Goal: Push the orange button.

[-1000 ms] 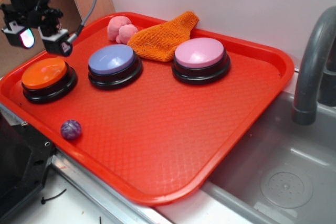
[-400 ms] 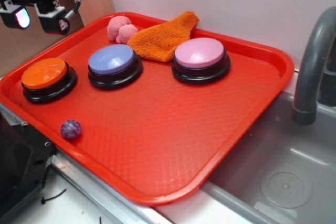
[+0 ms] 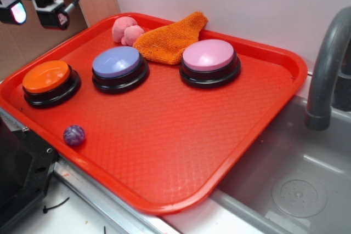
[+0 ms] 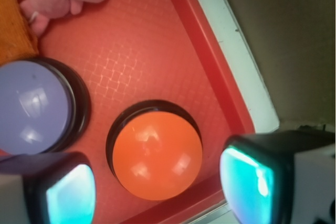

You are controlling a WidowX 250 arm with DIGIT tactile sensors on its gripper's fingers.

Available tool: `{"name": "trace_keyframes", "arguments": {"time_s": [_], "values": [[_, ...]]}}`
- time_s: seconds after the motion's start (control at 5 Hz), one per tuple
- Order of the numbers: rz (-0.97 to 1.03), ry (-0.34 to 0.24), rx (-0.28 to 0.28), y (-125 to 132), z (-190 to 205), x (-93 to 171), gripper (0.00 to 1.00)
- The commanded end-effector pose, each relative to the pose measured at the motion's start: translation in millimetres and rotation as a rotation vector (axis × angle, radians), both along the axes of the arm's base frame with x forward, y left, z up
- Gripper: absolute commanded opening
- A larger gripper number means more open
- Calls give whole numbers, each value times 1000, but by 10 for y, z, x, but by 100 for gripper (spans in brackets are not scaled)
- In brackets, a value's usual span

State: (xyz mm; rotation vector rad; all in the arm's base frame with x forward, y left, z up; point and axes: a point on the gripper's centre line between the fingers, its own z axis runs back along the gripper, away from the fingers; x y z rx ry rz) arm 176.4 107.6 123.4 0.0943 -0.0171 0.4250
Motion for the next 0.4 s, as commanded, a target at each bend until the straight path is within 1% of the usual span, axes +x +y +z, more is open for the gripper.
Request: {"name": "trace_keyframes", "arguments": {"time_s": [0.0, 0.2], "values": [[-11, -65, 24, 52, 262, 72, 100], [-30, -78, 0, 38, 334, 81, 100]]}}
